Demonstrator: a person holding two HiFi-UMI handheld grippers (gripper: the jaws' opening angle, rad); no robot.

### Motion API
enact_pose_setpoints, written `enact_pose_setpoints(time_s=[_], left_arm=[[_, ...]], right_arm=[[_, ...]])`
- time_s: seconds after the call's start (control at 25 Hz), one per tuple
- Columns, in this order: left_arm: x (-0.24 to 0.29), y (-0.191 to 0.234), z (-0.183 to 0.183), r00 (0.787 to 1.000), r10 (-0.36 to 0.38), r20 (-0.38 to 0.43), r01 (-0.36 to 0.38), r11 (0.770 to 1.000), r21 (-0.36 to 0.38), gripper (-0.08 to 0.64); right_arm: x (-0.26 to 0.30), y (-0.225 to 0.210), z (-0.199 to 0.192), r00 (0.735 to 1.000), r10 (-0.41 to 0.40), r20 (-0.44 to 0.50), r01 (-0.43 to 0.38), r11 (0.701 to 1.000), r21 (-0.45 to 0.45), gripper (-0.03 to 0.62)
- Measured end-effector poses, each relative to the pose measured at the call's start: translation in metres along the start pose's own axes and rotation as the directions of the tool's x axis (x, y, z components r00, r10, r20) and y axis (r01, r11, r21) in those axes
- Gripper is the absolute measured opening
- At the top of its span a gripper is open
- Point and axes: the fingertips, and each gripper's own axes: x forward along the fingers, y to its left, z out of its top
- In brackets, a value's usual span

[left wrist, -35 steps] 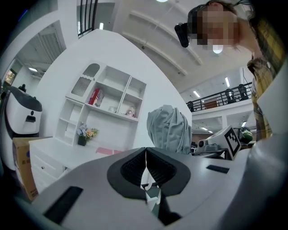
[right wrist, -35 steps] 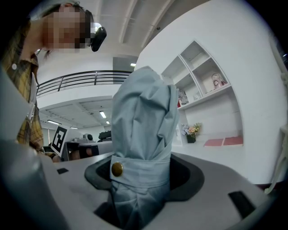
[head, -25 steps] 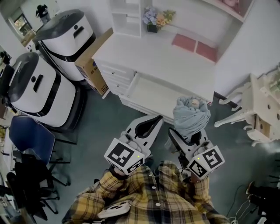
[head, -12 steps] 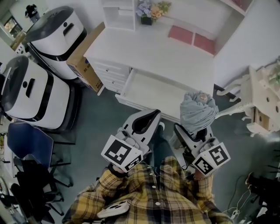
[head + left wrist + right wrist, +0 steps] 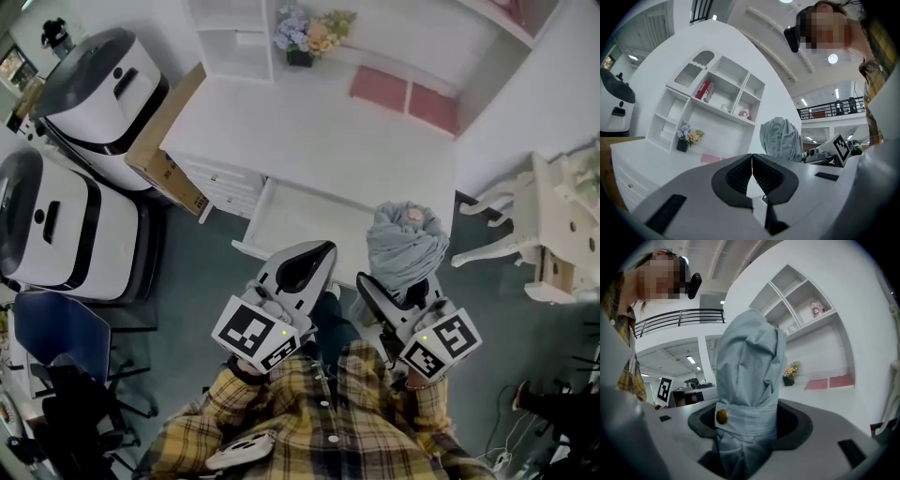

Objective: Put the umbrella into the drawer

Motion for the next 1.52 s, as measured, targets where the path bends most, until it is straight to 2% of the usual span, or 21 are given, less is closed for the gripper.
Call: enact_pose_setpoints(time_s=[0.28,0.68,0.92,1.12,1.52], left_arm=[[0.064,0.042,0.013,1.0,-0.005,-0.019,0.005,1.0,0.0,0.02],[0.126,0.053,0.034,0.998,-0.058,-0.02,0.058,0.998,0.032,0.02],[0.14,0.063,0.031,0.993,-0.099,-0.068,0.101,0.994,0.041,0.02],[0.149,0.068,0.028,0.985,-0.148,-0.091,0.15,0.989,0.019,0.02],[0.157,0.066,0.008,0.97,-0.2,-0.136,0.2,0.98,-0.016,0.02]], right_arm=[[0.037,-0.05,0.025,1.0,-0.005,-0.016,0.005,1.0,0.001,0.288],[0.046,-0.107,0.054,0.998,-0.06,0.022,0.06,0.998,0.03,0.288],[0.057,-0.121,0.064,0.992,-0.116,0.041,0.114,0.992,0.045,0.288],[0.062,-0.124,0.074,0.987,-0.15,0.065,0.147,0.988,0.044,0.288],[0.058,-0.133,0.063,0.981,-0.193,0.022,0.193,0.981,0.017,0.288]])
